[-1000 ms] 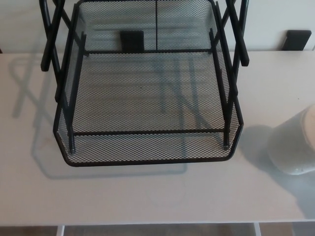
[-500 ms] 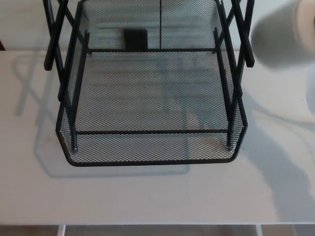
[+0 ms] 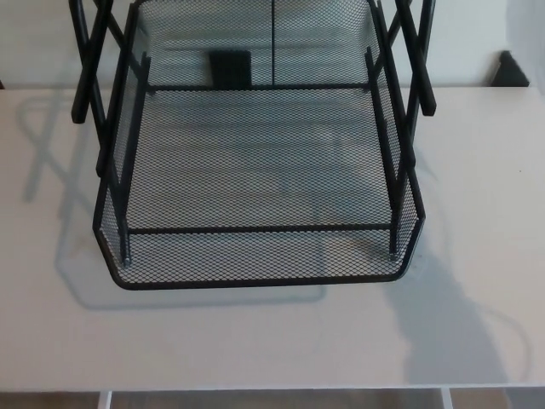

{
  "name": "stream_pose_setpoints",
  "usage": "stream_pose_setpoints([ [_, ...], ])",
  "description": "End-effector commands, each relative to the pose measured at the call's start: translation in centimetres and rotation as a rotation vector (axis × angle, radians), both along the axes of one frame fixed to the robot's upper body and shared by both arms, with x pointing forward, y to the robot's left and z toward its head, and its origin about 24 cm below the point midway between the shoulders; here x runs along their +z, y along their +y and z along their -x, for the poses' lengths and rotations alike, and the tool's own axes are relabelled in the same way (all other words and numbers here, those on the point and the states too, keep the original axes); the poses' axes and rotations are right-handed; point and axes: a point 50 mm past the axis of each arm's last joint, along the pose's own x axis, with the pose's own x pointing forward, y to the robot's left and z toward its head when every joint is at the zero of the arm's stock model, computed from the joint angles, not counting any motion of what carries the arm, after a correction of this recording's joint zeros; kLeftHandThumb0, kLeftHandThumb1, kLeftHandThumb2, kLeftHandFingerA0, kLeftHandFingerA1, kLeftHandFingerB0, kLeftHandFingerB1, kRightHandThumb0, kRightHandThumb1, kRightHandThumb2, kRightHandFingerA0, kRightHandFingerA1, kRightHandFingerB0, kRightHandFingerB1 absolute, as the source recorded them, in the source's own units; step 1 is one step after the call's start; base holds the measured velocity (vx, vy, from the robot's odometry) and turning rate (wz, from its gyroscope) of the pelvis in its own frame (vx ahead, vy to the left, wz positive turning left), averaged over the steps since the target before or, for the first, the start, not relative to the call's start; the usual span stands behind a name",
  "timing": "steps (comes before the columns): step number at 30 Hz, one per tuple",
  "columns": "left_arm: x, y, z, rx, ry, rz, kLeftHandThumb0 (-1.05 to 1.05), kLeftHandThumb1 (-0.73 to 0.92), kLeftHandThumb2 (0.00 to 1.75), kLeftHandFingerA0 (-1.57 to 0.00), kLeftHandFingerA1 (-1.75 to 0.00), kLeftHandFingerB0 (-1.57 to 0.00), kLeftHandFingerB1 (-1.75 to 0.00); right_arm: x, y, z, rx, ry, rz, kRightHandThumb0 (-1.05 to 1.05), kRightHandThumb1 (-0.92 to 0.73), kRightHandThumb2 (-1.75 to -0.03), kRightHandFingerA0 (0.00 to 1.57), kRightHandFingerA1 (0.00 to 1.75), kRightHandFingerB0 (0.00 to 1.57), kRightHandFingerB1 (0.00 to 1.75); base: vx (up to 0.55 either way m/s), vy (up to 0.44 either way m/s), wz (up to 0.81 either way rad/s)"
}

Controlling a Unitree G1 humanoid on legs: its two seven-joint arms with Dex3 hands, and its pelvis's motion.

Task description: The robot walks towards a desk on which a file tray is kept in the middle and a toilet paper roll is kept on its right. The robot uses its right hand to hook on finger in the gap of the roll and grabs it, lifts it and places it on the tray.

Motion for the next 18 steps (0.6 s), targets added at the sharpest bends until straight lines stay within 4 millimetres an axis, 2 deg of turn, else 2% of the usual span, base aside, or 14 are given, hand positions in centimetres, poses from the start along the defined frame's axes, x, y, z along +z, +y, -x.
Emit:
stream_pose_setpoints([
  [1, 0.2, 0.2, 1.3, 0.061, -0.123, 0.017, -0.70, 0.82, 0.64, -0.40, -0.66, -0.31, -0.53, 11.3, 3.0, 3.5, 0.133, -0.128, -0.129, -0.22, -0.55, -0.94, 0.92, 1.65, 0.95, 0.85, 0.00, 0.000, 0.00],
  [3, 0.1, 0.1, 1.1, 0.038, -0.109, 0.017, -0.71, 0.83, 0.65, -0.38, -0.62, -0.31, -0.53, 11.0, 3.9, 3.2, 0.204, -0.048, -0.130, -0.16, -0.53, -0.92, 0.91, 1.69, 0.97, 0.83, 0.00, 0.000, 0.00],
  [4, 0.0, -0.1, 1.0, 0.017, -0.107, 0.011, -0.71, 0.83, 0.65, -0.39, -0.62, -0.33, -0.53, 10.2, 5.0, 2.8, 0.240, 0.029, -0.076, -0.21, -0.53, -0.78, 0.92, 1.62, 0.96, 0.71, 0.00, 0.000, 0.00],
  [6, -0.1, -0.1, 1.2, 0.015, -0.102, 0.008, -0.71, 0.82, 0.64, -0.38, -0.60, -0.33, -0.51, 9.1, 5.8, 2.3, 0.229, 0.110, -0.011, -0.20, -0.60, -0.72, 0.88, 1.62, 0.95, 0.71, 0.00, 0.000, 0.00],
  [7, -0.1, 0.0, 1.2, 0.018, -0.098, 0.007, -0.70, 0.82, 0.65, -0.38, -0.61, -0.35, -0.51, 8.4, 6.3, 1.9, 0.214, 0.166, 0.027, -0.22, -0.63, -0.70, 0.89, 1.50, 0.96, 0.71, 0.00, 0.000, 0.00],
  [8, -0.2, 0.0, 1.2, 0.026, -0.093, 0.007, -0.73, 0.68, 1.07, -0.35, -0.65, -0.29, -0.58, 7.4, 6.8, 1.5, 0.184, 0.258, 0.068, -0.25, -0.64, -0.64, 0.89, 1.51, 0.96, 0.63, 0.00, 0.000, 0.00],
  [9, -0.3, 0.0, 1.2, 0.027, -0.093, 0.008, -0.73, 0.68, 1.07, -0.35, -0.65, -0.29, -0.58, 7.2, 7.0, 1.4, 0.177, 0.281, 0.078, -0.25, -0.64, -0.64, 0.89, 1.51, 0.96, 0.63, 0.00, 0.000, 0.00],
  [10, -0.3, 0.0, 1.3, 0.040, -0.105, 0.020, -0.72, 0.66, 1.05, -0.35, -0.65, -0.27, -0.57, 6.3, 7.3, 0.9, 0.191, 0.333, 0.105, -0.20, -0.64, -0.65, 0.96, 1.26, 0.97, 0.63, 0.00, 0.000, 0.00],
  [11, -0.3, 0.0, 1.3, 0.039, -0.104, 0.019, -0.69, 0.82, 0.64, -0.34, -0.62, -0.33, -0.51, 5.7, 7.5, 0.6, 0.193, 0.369, 0.126, -0.17, -0.65, -0.65, 0.92, 1.32, 0.95, 0.62, 0.00, 0.000, 0.00],
  [12, -0.3, -0.1, 1.3, 0.019, -0.096, 0.008, -0.70, 0.82, 0.65, -0.34, -0.62, -0.31, -0.52, 4.0, 8.3, -0.2, 0.170, 0.476, 0.198, -0.23, -0.68, -0.62, 0.91, 1.27, 0.97, 0.58, 0.00, 0.000, 0.00],
  [13, -0.2, -0.1, 1.2, -0.004, -0.090, -0.001, -0.72, 0.67, 1.05, -0.33, -0.64, -0.25, -0.57, 1.8, 9.2, -1.0, 0.141, 0.594, 0.268, -0.21, -0.68, -0.63, 0.90, 1.21, 0.97, 0.60, 0.00, 0.000, 0.00],
  [15, -0.4, -0.3, 1.2, -0.003, -0.094, 0.007, -0.72, 0.67, 1.05, -0.33, -0.64, -0.25, -0.57, 1.2, 9.4, -1.1, 0.147, 0.629, 0.277, -0.21, -0.68, -0.63, 0.90, 1.21, 0.97, 0.60, 0.00, 0.000, 0.00],
  [17, -0.4, -0.4, 1.2, -0.002, -0.090, 0.013, -0.74, 0.67, 1.05, -0.23, -0.61, -0.27, -0.58, -1.7, 10.0, -2.0, 0.178, 0.728, 0.325, -0.21, -0.66, -0.66, 0.87, 1.36, 0.93, 0.67, 0.00, 0.000, 0.00],
  [18, -0.4, -0.4, 1.2, 0.002, -0.093, 0.012, -0.74, 0.67, 1.05, -0.28, -0.63, -0.29, -0.59, -2.6, 10.2, -2.3, 0.192, 0.763, 0.341, -0.23, -0.65, -0.64, 0.84, 1.47, 0.92, 0.65, 0.00, 0.000, 0.00],
])
